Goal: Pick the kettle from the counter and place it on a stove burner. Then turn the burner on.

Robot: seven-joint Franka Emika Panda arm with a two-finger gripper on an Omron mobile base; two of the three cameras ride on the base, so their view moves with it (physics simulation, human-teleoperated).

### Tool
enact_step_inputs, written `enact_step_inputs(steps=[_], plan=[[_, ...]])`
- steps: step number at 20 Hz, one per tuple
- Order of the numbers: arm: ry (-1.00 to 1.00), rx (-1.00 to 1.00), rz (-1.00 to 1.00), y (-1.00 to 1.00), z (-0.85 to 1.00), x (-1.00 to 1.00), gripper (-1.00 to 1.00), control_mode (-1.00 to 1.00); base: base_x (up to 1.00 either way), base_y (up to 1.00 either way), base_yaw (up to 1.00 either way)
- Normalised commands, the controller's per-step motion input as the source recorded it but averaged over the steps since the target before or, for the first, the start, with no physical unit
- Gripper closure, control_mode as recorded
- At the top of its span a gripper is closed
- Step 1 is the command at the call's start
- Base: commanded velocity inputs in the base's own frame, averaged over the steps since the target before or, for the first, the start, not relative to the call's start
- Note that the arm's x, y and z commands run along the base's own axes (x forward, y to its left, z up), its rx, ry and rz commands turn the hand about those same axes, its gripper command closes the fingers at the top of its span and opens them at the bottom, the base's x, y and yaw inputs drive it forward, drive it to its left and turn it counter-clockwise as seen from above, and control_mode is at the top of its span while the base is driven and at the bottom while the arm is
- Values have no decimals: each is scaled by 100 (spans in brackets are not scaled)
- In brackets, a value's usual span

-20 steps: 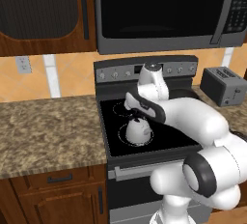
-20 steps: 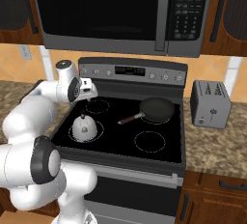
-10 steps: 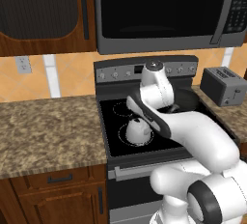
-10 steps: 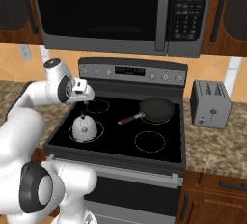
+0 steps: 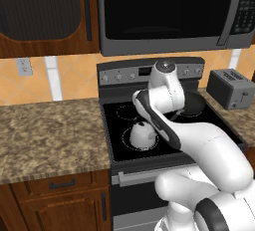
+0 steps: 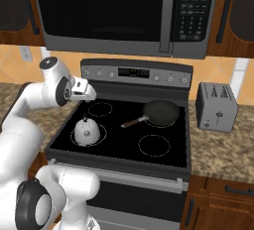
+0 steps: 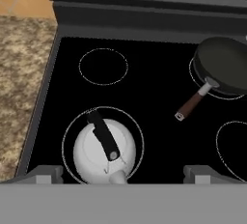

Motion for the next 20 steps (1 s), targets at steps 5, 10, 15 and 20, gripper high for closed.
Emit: enact_step_inputs(steps=[5,10,15,20], plan=[[0,11,8,-2,12,-14,-100,-100,0,0,0],[-4,4,7,1,0,-26,-100,-100,0,0,0],[-2,0,0,16,11,6,-100,-100,0,0,0],[-1,0,-2,25,0,14,-100,-100,0,0,0]])
